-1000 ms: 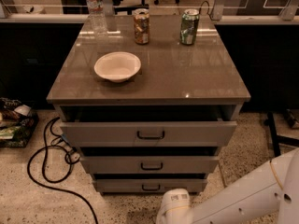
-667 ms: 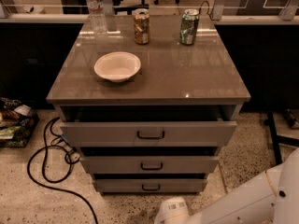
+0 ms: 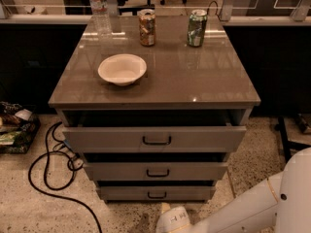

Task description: Open bottom drawer

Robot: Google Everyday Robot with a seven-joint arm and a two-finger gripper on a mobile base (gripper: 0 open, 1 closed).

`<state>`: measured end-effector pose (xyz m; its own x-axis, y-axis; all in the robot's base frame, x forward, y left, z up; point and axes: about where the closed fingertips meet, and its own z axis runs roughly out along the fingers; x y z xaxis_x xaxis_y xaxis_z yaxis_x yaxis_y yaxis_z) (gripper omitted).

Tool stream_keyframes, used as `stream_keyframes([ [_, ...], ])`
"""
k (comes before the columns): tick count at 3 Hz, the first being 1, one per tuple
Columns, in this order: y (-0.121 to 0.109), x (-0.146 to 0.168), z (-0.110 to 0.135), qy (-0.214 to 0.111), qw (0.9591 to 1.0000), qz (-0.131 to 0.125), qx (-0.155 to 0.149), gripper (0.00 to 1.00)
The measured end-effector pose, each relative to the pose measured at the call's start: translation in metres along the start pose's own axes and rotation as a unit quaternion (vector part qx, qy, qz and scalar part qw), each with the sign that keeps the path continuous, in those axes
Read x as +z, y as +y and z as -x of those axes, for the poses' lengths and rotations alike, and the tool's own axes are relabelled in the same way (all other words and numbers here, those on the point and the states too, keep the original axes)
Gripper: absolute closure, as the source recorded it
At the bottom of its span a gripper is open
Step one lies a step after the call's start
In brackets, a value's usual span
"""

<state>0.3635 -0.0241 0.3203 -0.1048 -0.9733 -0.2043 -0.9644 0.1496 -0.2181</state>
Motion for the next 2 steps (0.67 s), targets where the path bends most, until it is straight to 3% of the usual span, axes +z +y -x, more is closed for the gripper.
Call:
stream_keyframes([
  [1, -0.005, 0.009, 0.002, -0.007, 0.9999, -0.008, 0.011, 0.0],
  [2, -0.023, 0.039, 0.0, 0.005, 0.999, -0.02, 0.04, 0.0],
])
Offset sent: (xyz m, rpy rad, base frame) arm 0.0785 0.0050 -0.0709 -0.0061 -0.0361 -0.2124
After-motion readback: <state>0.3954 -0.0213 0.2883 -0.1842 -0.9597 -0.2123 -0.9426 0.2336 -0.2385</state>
